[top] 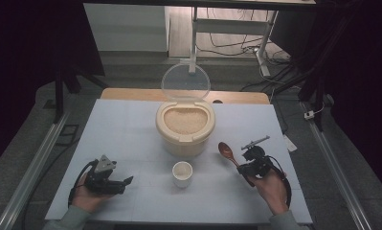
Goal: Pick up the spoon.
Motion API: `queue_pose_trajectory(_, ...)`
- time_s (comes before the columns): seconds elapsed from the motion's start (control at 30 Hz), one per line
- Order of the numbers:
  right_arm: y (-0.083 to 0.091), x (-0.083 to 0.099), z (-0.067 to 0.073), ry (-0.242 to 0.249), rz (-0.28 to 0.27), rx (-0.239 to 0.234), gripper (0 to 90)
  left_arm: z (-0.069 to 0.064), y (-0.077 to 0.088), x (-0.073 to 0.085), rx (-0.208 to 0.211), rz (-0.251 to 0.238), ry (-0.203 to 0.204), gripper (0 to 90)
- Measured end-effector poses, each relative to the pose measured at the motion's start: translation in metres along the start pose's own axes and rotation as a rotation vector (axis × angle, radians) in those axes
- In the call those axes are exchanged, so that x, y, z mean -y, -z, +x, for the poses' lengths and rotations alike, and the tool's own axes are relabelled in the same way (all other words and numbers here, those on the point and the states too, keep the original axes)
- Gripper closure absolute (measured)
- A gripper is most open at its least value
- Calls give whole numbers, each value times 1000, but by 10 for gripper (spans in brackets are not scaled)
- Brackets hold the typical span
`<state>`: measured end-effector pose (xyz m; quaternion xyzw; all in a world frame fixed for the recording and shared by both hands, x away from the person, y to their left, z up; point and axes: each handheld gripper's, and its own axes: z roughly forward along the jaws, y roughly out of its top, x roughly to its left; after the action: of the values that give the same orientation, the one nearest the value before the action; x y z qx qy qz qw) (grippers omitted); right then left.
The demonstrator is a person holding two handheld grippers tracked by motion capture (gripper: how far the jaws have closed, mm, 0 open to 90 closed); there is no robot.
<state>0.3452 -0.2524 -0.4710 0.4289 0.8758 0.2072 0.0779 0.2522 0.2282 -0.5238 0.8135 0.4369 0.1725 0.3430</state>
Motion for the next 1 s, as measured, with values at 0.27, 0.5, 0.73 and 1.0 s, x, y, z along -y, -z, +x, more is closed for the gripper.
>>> queue_pose_trajectory(0.27, 25, 2, -6, 18, -89, -50, 802, 0, 0, 0, 1, 0, 0, 139)
queue_pose_trajectory(0.5, 39, 2, -3, 56, -141, -80, 802, 1, -1, 0, 1, 2, 3, 139)
queue_pose_trajectory(0.73, 52, 1, 7, 108, -185, -116, 802, 1, -1, 0, 0, 0, 6, 140)
queue_pose_trajectory(1.0, 55, -2, 18, 183, -198, -179, 802, 0, -1, -1, 0, 2, 4, 139)
